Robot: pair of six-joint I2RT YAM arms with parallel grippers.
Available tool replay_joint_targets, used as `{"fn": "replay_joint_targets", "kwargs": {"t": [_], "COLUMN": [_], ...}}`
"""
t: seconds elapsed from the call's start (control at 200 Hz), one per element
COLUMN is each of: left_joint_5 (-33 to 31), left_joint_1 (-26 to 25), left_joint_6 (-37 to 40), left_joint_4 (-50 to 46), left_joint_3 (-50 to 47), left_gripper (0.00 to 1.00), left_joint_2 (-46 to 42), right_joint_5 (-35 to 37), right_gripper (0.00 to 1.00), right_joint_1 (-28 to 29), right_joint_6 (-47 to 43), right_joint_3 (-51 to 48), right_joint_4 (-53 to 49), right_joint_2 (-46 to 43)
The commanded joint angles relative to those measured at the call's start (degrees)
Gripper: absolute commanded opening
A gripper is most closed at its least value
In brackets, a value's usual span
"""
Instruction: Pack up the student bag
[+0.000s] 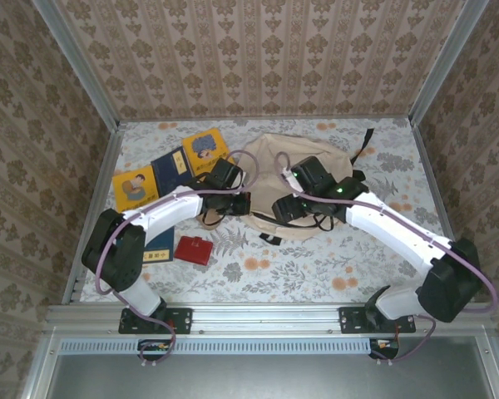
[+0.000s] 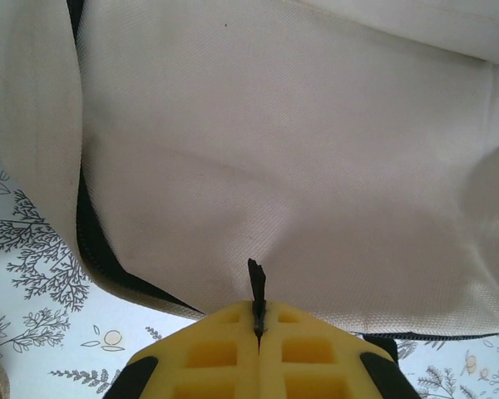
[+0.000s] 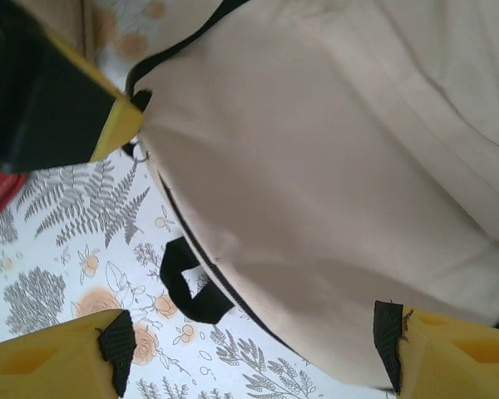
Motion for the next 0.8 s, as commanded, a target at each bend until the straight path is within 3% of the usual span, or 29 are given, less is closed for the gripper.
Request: {"fn": "replay_joint_targets", "kwargs": {"t": [0.0,0.135,0.345,0.59,0.795], "left_joint_5": [0.19,1.47,2.54,2.63,2.45], "left_joint_1": [1.00,1.61,1.83,2.43,3.47], "left_joint_6": [-0.66,-0.63,-0.55,-0.71,-0.60], "left_joint_4": [-0.59,-0.78,-1.05,-1.05,-1.44], "left_joint_3": [2.20,2.69,3.24,2.64,1.47], "left_gripper": [0.00,0.00,0.00,0.00,0.00], "left_joint_2": [-2.99,-4.47,-4.83,-5.19,-5.65], "right_joint_5": [-4.74,-6.06,-6.55,-1.73,-0.99], "right_gripper": [0.78,0.81,0.78,0.48,0.43], "right_joint_1": [0.53,0.71,0.40,-0.28,-0.74], "right_joint_6": [-12.81,-20.96,-24.79,-27.77,-28.36], "right_joint_3": [1.50,-1.86,0.08,2.18,1.64], "right_joint_4": [-0.46,6.27,7.93,8.81,10.37], "right_joint_2": [3.62,5.23,9.99,13.84,11.94]}}
